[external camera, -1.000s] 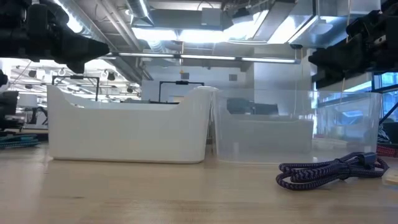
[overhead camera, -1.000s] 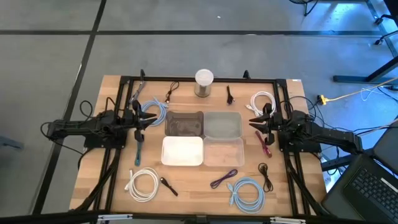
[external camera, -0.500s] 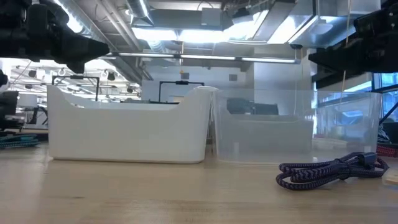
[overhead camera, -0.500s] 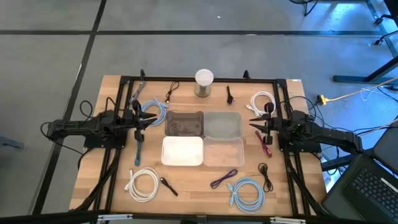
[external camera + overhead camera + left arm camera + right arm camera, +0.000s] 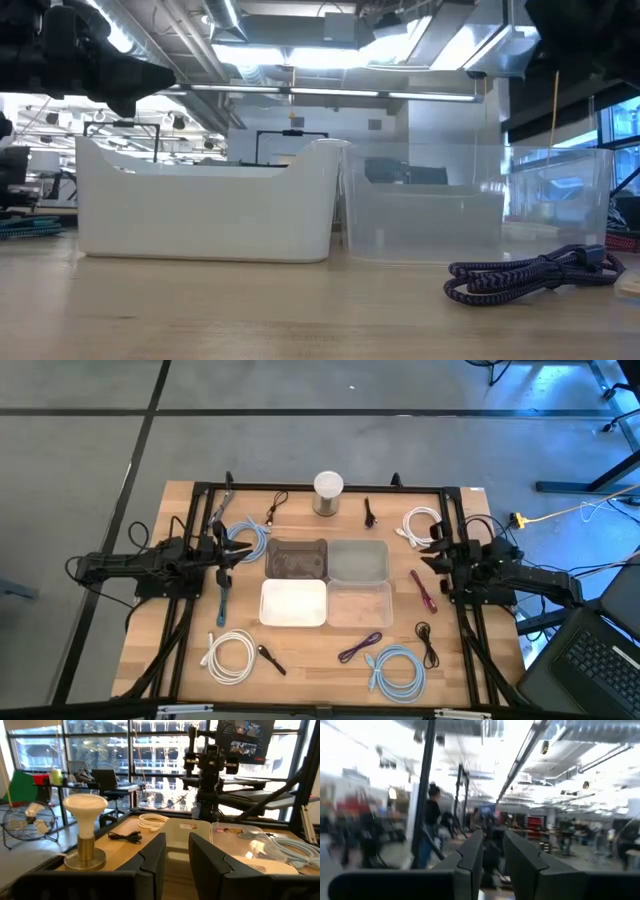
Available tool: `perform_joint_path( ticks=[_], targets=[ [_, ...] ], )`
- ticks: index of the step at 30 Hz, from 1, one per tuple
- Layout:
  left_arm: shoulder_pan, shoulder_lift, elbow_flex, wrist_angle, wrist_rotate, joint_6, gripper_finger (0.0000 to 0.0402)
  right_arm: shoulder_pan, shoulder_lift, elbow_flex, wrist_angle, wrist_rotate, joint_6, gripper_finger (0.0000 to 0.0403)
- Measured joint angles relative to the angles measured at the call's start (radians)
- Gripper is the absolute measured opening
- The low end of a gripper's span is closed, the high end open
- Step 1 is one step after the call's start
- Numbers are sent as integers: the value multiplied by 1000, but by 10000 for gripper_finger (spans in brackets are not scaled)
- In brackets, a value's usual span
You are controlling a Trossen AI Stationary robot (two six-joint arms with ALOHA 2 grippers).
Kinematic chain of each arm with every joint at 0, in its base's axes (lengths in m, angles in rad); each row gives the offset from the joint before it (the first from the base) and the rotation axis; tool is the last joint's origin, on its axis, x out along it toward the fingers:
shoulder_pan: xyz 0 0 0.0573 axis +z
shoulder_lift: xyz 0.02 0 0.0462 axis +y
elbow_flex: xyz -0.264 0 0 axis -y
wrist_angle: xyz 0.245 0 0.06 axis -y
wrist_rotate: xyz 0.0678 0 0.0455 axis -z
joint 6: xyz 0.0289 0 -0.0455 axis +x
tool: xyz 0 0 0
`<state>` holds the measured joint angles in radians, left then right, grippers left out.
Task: Pick & Place USB Port
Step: Put the top white usb cable into the gray bin
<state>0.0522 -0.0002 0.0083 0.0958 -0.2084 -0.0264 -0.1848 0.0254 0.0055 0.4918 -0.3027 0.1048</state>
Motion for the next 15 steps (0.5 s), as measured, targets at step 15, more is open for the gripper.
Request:
perform_joint_path(
  ticks=[15],
  targets=[
    [2, 0, 0, 191, -95, -172, 77, 0, 0, 175, -127, -1, 123, 83]
  ],
)
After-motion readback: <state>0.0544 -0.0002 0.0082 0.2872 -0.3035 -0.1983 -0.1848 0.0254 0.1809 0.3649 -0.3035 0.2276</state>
